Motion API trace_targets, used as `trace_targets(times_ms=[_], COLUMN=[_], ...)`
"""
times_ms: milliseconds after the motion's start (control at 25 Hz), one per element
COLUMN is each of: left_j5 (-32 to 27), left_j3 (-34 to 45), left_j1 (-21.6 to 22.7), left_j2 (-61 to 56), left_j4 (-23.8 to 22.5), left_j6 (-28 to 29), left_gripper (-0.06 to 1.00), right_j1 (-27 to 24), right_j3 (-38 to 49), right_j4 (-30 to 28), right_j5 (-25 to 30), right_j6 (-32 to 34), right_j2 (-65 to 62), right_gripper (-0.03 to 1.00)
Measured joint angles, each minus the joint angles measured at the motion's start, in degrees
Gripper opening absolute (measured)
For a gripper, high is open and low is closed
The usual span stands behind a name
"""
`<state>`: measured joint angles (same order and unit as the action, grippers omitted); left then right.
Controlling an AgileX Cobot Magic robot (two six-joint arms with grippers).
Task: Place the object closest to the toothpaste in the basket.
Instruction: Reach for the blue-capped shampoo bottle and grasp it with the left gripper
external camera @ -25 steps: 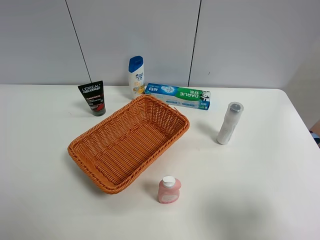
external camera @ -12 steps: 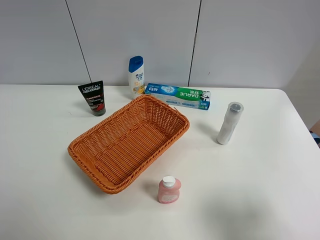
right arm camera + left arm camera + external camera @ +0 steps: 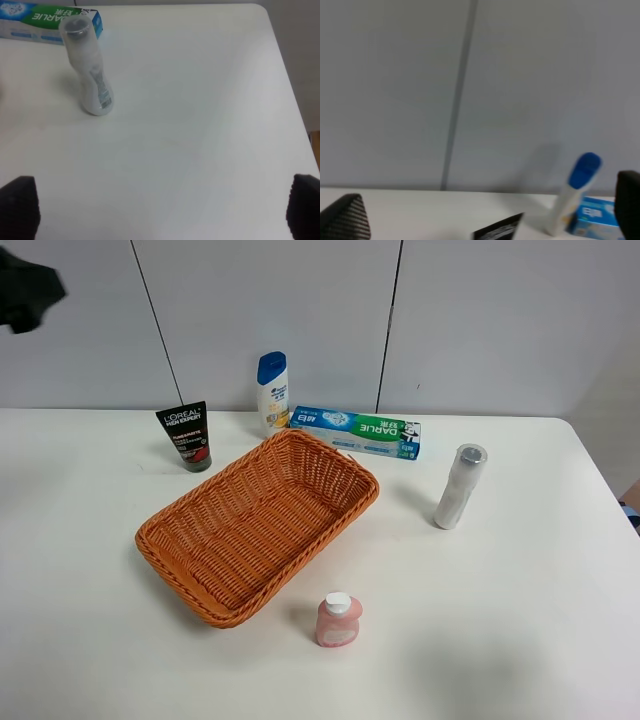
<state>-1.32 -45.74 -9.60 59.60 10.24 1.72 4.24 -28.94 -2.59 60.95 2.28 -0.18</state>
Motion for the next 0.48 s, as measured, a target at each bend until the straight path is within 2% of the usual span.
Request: trace_targets(times_ms=[160, 480], left_j5=[6.8, 16.4], left_j3=[-3.5, -10.2], left_j1=[-6.4, -11.9], left_j2=[12.3, 31.9], left_j4=[0.0, 0.0], left_j6=[0.0, 0.0], left_gripper=[0.99, 0.99], right_j1=[0.0, 0.0], right_j3=[0.0, 0.0], right_j4=[0.0, 0.0], right_j5=[0.0, 0.0], right_j6=[0.0, 0.0], right_j2=[0.0, 0.0], right_gripper=[0.99, 0.99])
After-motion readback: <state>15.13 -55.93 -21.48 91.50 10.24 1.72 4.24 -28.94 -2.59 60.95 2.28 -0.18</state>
